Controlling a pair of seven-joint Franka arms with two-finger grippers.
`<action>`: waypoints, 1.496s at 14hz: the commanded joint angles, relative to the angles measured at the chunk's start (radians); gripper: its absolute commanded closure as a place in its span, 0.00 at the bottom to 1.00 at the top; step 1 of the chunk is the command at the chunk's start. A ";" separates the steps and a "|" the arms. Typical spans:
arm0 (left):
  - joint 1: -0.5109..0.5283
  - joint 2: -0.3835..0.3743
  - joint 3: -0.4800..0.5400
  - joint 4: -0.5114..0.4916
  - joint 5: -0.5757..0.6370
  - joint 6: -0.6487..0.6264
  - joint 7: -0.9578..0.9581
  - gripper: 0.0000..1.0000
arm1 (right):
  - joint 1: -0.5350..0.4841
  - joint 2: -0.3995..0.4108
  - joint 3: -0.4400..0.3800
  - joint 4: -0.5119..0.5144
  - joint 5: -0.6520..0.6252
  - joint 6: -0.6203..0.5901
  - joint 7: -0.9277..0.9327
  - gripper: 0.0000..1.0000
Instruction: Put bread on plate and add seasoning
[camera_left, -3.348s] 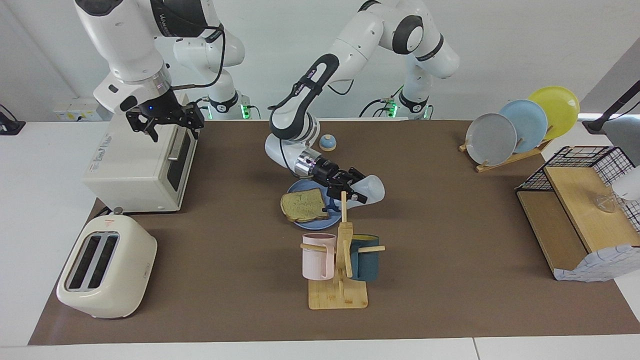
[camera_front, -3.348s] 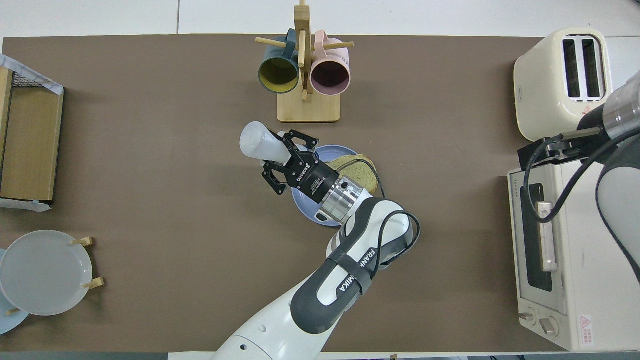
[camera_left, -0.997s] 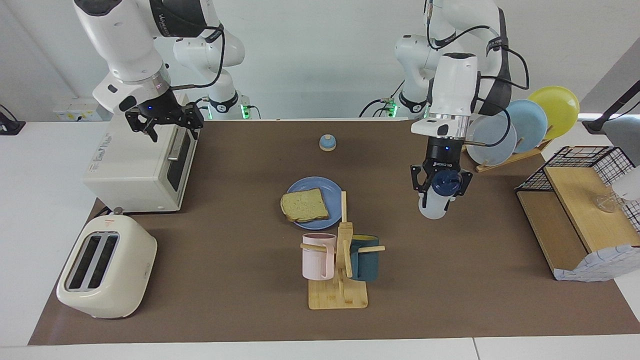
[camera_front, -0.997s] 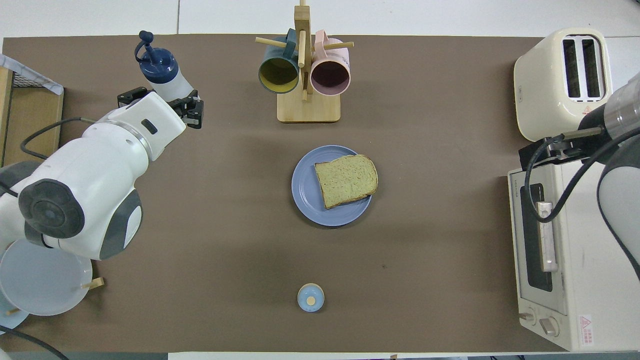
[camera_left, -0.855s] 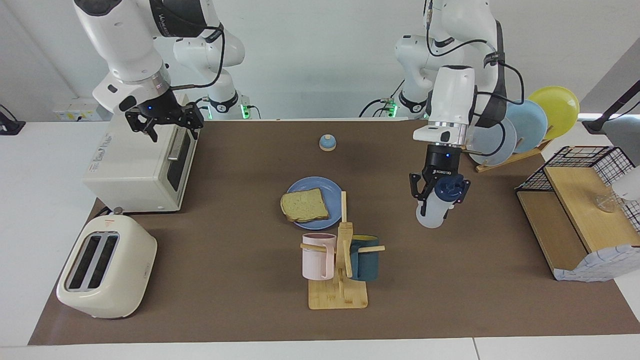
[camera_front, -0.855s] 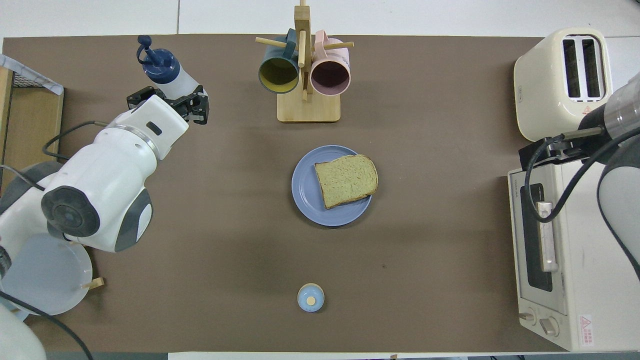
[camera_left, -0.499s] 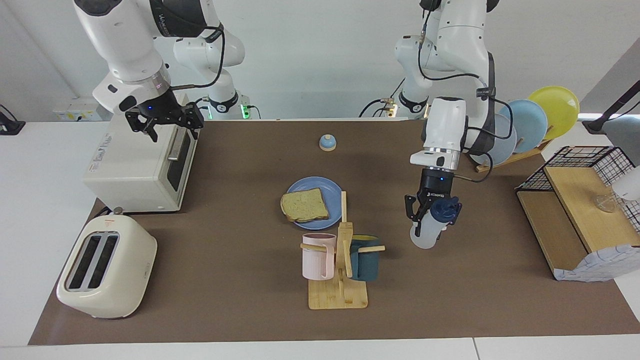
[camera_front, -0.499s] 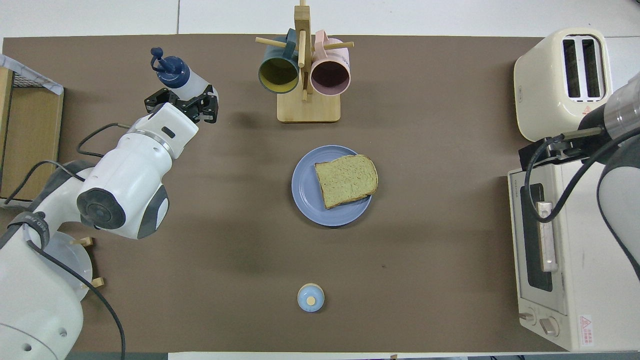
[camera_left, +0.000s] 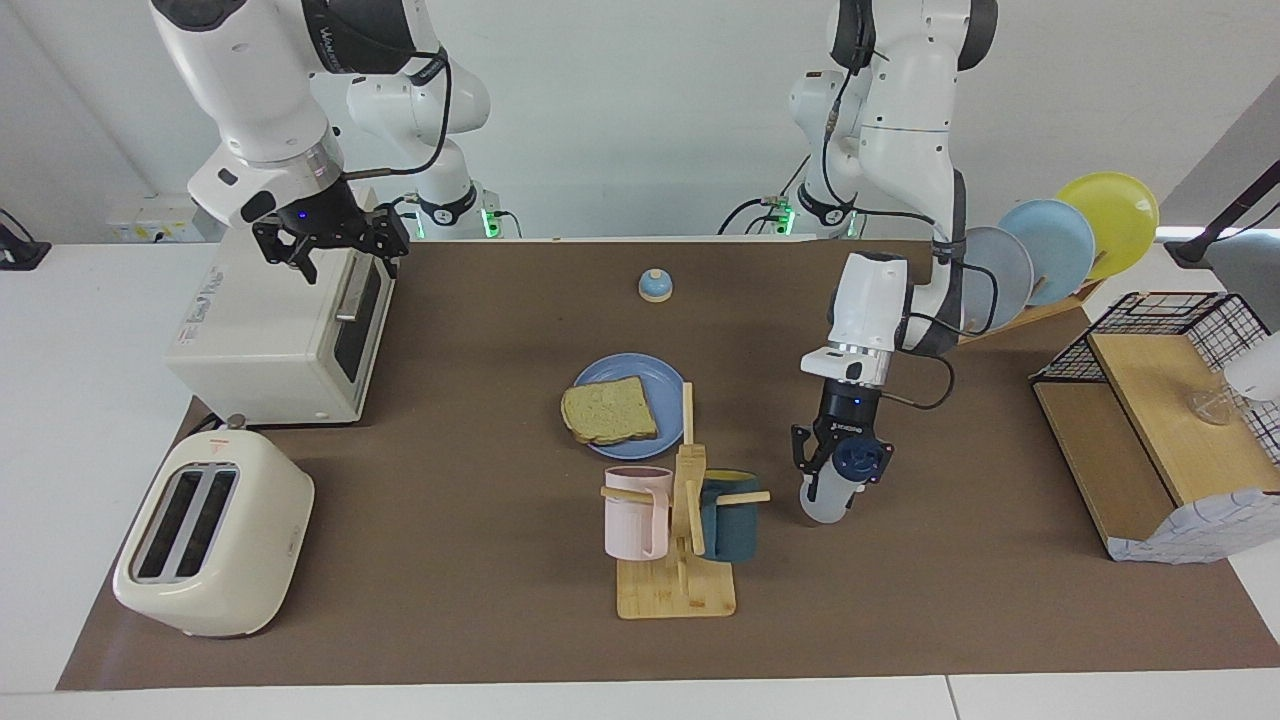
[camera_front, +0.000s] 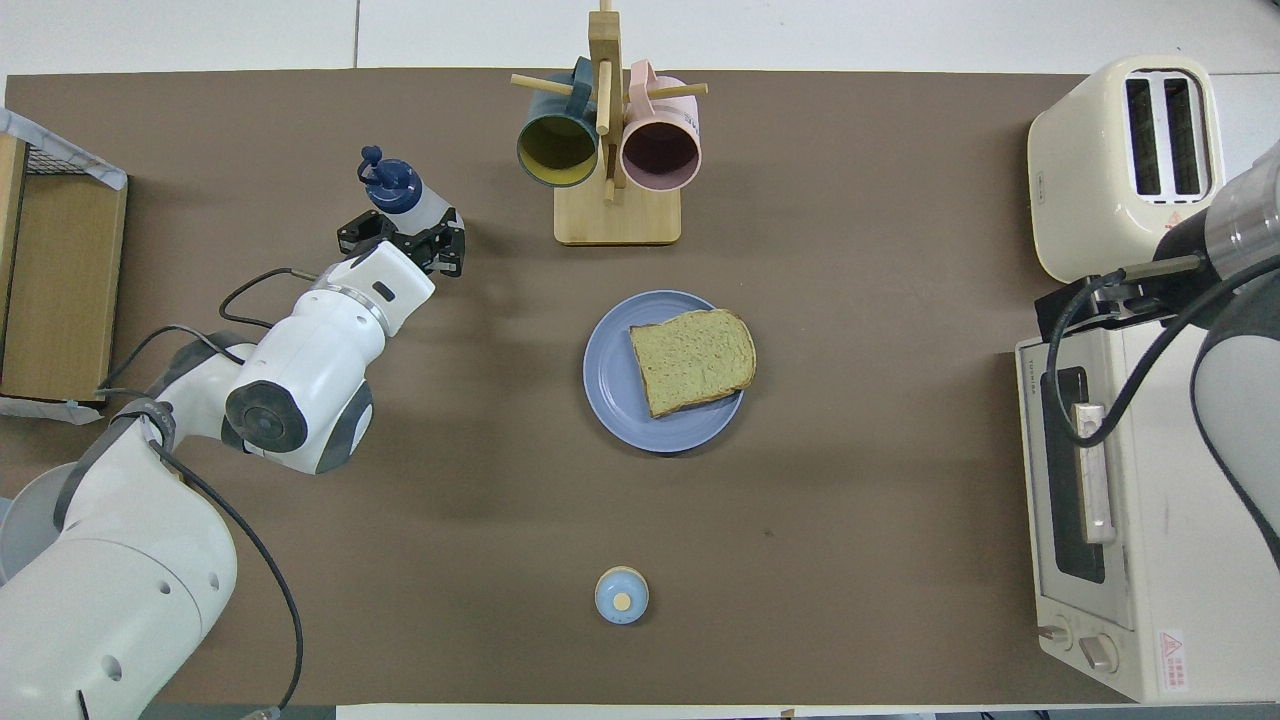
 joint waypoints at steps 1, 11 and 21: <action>0.016 0.033 -0.005 0.018 0.026 0.022 0.007 0.95 | -0.010 -0.016 0.005 -0.016 0.006 0.006 -0.017 0.00; 0.025 0.024 -0.005 -0.020 0.029 0.020 0.001 0.00 | -0.013 -0.016 0.005 -0.018 0.029 0.006 -0.015 0.00; 0.048 -0.275 -0.007 -0.319 0.032 -0.010 0.027 0.00 | -0.018 -0.014 0.000 -0.002 0.055 0.010 -0.015 0.00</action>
